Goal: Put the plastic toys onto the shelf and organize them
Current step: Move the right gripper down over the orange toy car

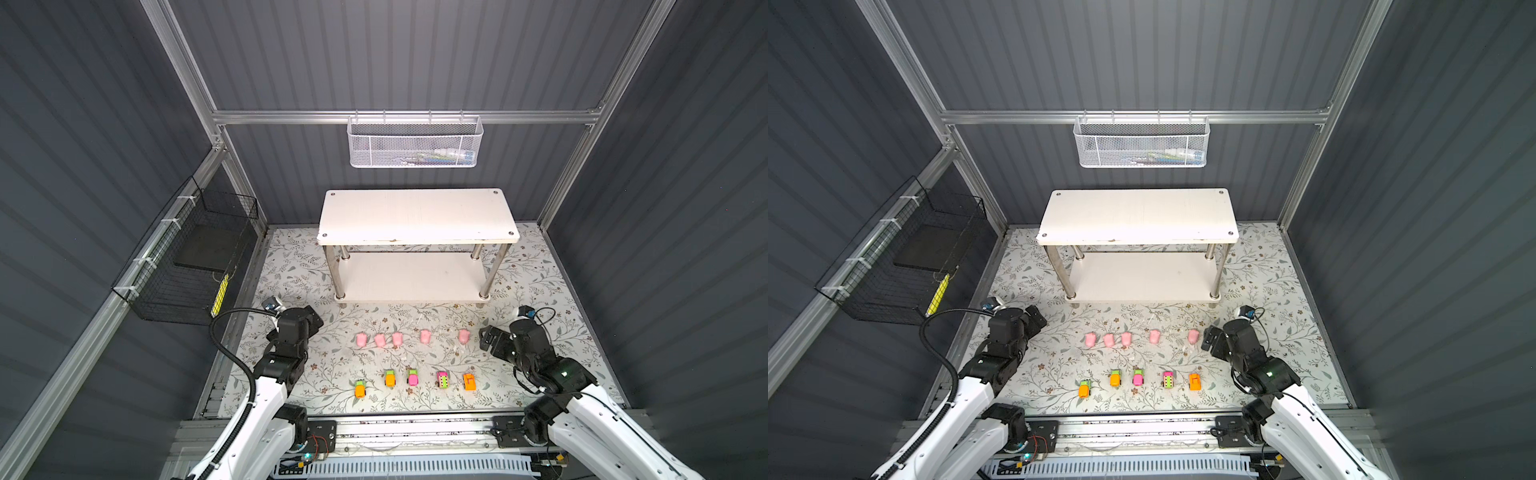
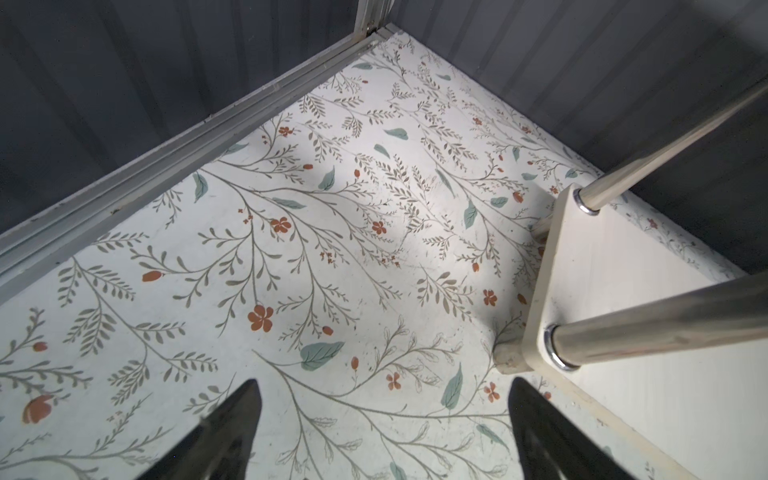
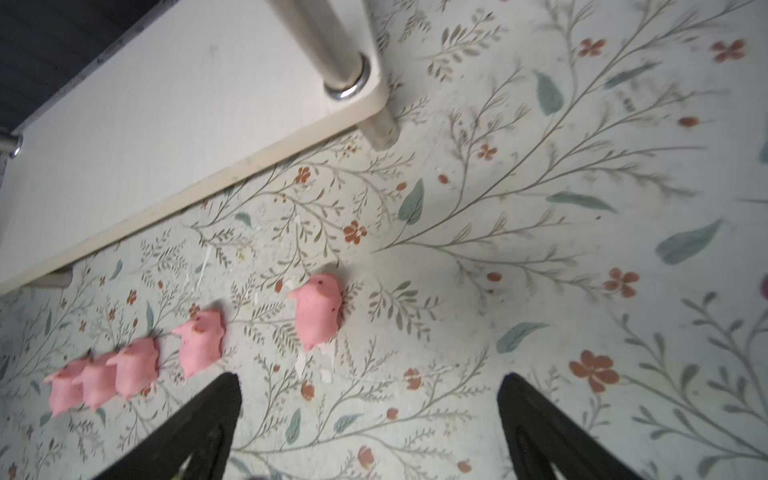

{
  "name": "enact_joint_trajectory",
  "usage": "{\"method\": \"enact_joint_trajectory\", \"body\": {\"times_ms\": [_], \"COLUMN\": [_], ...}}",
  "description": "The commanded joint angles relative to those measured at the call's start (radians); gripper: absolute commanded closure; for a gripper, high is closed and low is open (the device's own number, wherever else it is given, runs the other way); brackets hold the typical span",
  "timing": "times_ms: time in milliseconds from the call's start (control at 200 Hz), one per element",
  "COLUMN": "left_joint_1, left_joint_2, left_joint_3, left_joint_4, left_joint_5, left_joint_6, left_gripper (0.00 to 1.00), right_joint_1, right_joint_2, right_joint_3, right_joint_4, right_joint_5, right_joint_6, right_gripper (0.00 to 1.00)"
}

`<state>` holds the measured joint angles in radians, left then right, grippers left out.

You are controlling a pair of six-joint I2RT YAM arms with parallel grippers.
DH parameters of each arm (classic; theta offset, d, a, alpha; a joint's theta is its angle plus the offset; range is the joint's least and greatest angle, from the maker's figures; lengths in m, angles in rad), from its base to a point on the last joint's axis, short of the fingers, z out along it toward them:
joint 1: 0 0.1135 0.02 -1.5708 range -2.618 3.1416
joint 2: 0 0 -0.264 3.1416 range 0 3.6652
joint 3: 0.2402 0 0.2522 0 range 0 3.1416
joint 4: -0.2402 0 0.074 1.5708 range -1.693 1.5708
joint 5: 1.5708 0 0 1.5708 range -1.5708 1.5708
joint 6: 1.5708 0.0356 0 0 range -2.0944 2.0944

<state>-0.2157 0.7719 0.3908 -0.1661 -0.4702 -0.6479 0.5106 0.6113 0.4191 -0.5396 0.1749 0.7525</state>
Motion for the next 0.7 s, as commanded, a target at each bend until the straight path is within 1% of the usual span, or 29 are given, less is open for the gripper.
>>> {"method": "enact_joint_trajectory", "body": {"times_ms": [0, 85, 245, 340, 465, 530, 695], "left_joint_1": [-0.007, -0.007, -0.007, -0.008, -0.008, -0.007, -0.007], "left_joint_2": [0.016, 0.028, 0.040, 0.054, 0.070, 0.072, 0.075], "left_joint_3": [-0.029, -0.027, -0.023, -0.015, 0.000, 0.004, 0.001], "left_joint_4": [0.035, 0.052, 0.080, 0.095, 0.099, 0.101, 0.115], "left_joint_5": [-0.004, -0.015, -0.028, -0.028, -0.030, -0.029, -0.026], "left_joint_6": [-0.030, -0.024, -0.006, 0.000, 0.011, 0.014, 0.008], "left_gripper": [0.07, 0.07, 0.07, 0.07, 0.07, 0.06, 0.07], "right_joint_1": [0.090, 0.168, 0.269, 0.326, 0.415, 0.451, 0.512], "right_joint_2": [-0.002, -0.005, 0.012, 0.039, 0.084, 0.113, 0.183], "right_joint_3": [0.016, 0.005, -0.016, -0.015, -0.011, -0.003, 0.017], "right_joint_4": [-0.123, -0.165, -0.180, -0.167, -0.173, -0.185, -0.194], "right_joint_5": [-0.032, -0.038, -0.067, -0.078, -0.057, -0.041, 0.002], "right_joint_6": [0.054, 0.073, 0.093, 0.098, 0.127, 0.144, 0.176], "right_gripper": [0.04, 0.06, 0.10, 0.16, 0.22, 0.23, 0.27]}}
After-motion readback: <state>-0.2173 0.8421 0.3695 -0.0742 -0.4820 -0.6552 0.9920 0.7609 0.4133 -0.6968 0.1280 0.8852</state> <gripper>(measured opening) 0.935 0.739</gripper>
